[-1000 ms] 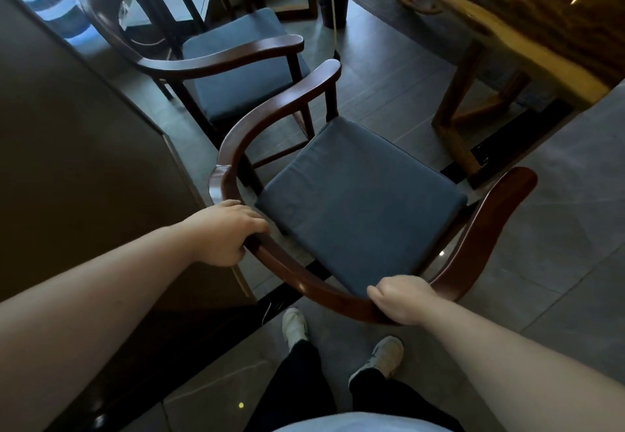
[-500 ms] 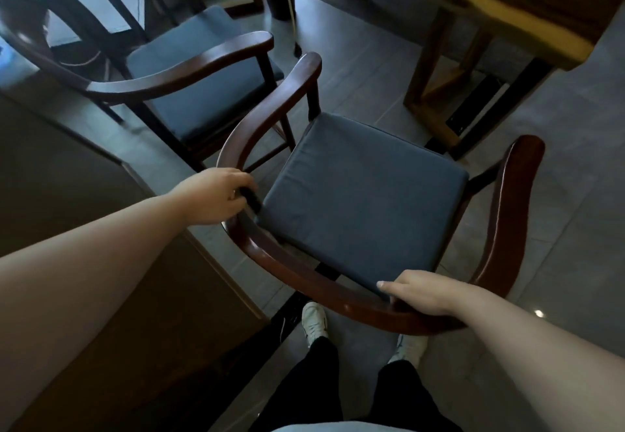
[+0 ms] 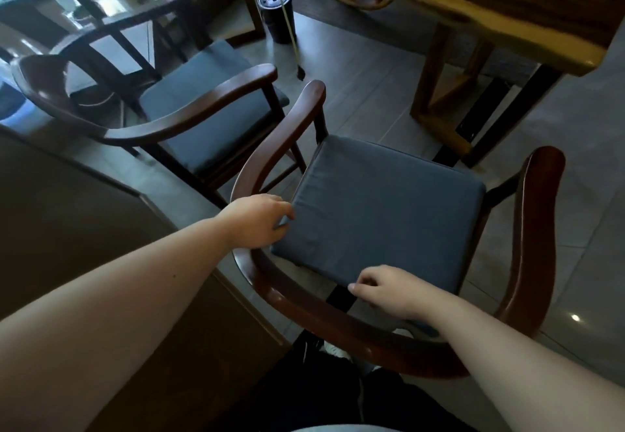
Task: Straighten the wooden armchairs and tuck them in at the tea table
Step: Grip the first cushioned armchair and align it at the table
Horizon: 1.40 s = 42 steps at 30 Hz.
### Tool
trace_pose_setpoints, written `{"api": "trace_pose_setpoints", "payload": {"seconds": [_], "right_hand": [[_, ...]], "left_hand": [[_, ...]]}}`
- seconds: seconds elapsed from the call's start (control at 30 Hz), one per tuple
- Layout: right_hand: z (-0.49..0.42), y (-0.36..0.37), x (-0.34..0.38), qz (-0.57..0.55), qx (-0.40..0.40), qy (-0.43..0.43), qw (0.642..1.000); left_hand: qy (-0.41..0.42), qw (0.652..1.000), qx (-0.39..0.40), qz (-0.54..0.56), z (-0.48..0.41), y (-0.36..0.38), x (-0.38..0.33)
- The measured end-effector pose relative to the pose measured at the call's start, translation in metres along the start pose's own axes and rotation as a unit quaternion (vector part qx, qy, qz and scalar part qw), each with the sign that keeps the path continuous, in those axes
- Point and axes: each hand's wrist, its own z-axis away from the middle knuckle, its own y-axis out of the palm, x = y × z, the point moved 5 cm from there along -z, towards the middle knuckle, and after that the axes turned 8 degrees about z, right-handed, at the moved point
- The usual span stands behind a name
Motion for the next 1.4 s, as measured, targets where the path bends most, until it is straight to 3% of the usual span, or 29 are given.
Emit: {"api": "trace_pose_setpoints", "payload": {"seconds": [0.23,0.33,0.47,0.57,0.63,0.8,0.9,1.13,1.4], "right_hand": [[-0.051,-0.031,0.036,-0.110,-0.056,-0.005,0.992],[-0.088,-0.053,0.049,-0.187,-0.071,0.017,0.980],[-0.157,-0.089,0.065,-0.373,-0.114,0.059,0.919],[-0.222,-0.107,0.082,-0.474,-0.117,0.096,0.868],[-0.265,-0.118,0.097,-0.506,-0.108,0.108,0.849],[-0.326,-0.132,0.114,-0.594,-0.126,0.142,0.781],[-0.333,-0.134,0.109,-0.628,-0.141,0.159,0.749],[-0.341,-0.154,0.097,-0.625,-0.164,0.151,0.748],[-0.375,-0.225,0.067,-0.623,-0.231,0.145,0.733]], "left_hand": [[0.010,0.996,-0.002,-0.093,-0.016,-0.018,0.038],[-0.026,0.993,-0.051,-0.099,-0.034,-0.032,0.063],[-0.163,0.974,-0.154,0.024,-0.050,-0.045,0.107],[-0.294,0.937,-0.121,0.144,-0.065,-0.022,0.148],[-0.326,0.921,-0.103,0.188,-0.079,-0.009,0.169],[-0.305,0.904,-0.057,0.294,-0.117,0.000,0.170],[-0.334,0.900,-0.070,0.271,-0.125,0.003,0.167],[-0.308,0.901,-0.099,0.290,-0.139,-0.013,0.167],[-0.230,0.930,-0.092,0.271,-0.216,-0.067,0.169]]}}
